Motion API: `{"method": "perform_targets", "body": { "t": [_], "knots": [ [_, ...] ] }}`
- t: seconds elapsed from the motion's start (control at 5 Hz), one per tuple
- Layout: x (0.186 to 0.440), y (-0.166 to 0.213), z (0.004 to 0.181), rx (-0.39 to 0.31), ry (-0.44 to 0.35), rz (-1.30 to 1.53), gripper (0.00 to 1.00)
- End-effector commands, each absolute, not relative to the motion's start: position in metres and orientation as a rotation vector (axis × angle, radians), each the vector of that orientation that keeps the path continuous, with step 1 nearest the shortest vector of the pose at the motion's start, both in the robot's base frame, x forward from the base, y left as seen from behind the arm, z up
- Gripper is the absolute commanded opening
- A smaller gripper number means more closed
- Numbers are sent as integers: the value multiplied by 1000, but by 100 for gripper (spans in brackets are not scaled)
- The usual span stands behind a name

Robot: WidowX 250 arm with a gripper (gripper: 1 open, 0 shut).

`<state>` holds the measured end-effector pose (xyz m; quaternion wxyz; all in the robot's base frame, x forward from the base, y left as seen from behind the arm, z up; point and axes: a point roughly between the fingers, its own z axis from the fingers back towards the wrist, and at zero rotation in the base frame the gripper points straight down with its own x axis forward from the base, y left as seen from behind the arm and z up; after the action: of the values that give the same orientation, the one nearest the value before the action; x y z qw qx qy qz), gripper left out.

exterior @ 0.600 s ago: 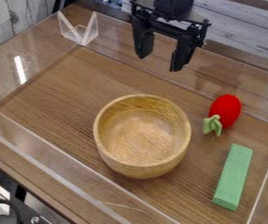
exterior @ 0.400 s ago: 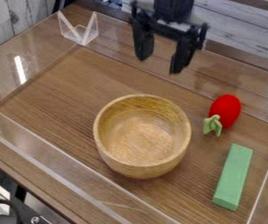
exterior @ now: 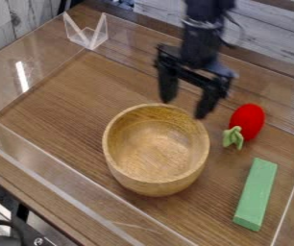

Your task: Move the red object to the left side of the table

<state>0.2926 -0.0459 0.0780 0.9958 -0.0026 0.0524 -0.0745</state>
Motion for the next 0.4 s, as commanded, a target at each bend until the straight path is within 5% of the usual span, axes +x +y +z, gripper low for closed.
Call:
{"method": "perform_targets", "body": {
  "t": [0.0,0.2],
  "knots": [
    [317,-84,89,5,14,-222,100],
    [329,-115,96,5,-14,-234,100]
  ]
}}
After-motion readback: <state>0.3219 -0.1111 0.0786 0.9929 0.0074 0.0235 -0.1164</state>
